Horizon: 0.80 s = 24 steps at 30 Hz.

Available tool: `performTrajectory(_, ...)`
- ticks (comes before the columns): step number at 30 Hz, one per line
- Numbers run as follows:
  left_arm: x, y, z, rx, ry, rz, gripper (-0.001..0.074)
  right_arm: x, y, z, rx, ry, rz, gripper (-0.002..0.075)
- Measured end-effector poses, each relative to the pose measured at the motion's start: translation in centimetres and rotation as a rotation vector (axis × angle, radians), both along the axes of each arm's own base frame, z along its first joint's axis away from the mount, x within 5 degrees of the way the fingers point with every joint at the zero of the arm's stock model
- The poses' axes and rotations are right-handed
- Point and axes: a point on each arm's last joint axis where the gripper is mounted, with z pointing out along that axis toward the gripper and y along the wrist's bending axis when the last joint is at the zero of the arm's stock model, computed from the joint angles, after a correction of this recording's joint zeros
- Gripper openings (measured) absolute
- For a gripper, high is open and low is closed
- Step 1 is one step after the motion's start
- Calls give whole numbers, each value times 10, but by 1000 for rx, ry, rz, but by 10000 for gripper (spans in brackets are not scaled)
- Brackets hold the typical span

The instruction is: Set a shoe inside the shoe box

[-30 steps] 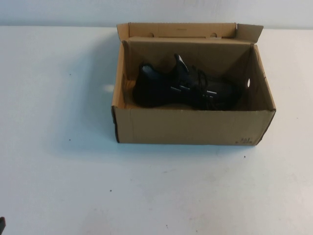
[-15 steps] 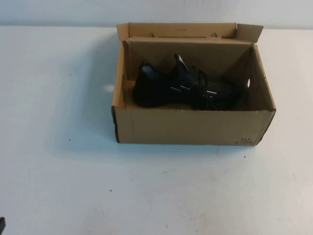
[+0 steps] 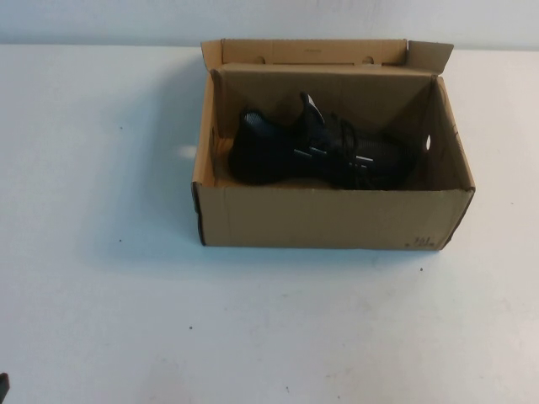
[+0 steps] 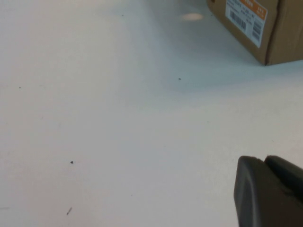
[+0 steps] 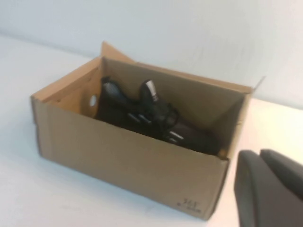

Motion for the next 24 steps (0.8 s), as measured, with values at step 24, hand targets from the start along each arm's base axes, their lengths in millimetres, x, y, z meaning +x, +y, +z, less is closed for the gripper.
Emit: performTrajectory(24,0,0,0,10,-1,2,-1,3,-20,-119,51,-88,-283,-16)
